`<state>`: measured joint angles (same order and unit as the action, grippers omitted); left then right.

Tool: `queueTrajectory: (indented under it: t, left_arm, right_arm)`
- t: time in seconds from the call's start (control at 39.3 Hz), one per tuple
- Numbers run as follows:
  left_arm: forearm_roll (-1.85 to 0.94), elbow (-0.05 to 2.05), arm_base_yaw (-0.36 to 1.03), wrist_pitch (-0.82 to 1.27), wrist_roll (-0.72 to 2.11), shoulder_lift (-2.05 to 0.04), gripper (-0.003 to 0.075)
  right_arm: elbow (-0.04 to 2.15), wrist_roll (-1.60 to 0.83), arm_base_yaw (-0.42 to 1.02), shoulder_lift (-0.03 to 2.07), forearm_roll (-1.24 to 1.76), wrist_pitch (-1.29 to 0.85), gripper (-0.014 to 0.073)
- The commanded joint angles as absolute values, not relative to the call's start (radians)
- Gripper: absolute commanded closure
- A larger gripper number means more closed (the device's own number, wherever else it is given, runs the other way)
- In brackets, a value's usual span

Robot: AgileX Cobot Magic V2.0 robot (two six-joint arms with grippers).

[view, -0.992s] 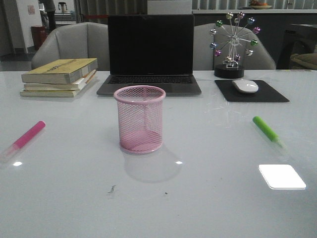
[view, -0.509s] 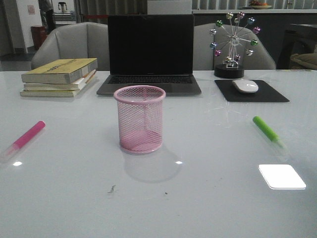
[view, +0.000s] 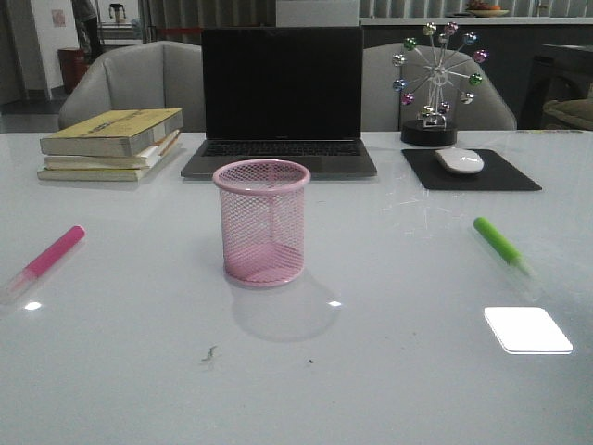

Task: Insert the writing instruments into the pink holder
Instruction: 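Lower the right gripper over the green highlighter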

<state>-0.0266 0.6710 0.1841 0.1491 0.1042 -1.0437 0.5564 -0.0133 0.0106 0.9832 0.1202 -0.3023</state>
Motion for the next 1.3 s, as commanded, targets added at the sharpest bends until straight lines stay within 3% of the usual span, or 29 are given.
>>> queueTrajectory:
  t: [0.0,0.18,0.59,1.02,1.27]
  left_arm:
    - [-0.059,0.71,0.191,0.064,0.099,-1.059,0.0285]
    - [-0.169,0.72,0.191,0.055,0.099,-1.077,0.0285]
    - [-0.164,0.722,0.112,0.013,0.099,-1.145,0.0285]
    - [-0.128,0.967,0.098,0.281,0.099,-1.331,0.0285]
    - [-0.128,1.053,0.098,0.334,0.101,-1.366,0.0285]
  right_arm:
    - [0.647,-0.039,0.006,1.029,0.113,-0.323,0.0209]
    - [0.785,-0.046,0.006,1.154,0.113,-0.444,0.0209]
    - [1.032,-0.075,0.006,1.386,0.113,-0.452,0.0209]
    - [1.114,-0.075,0.012,1.592,0.133,-0.508,0.0209]
    - [1.204,-0.09,0.069,1.716,0.133,-0.531,0.0209]
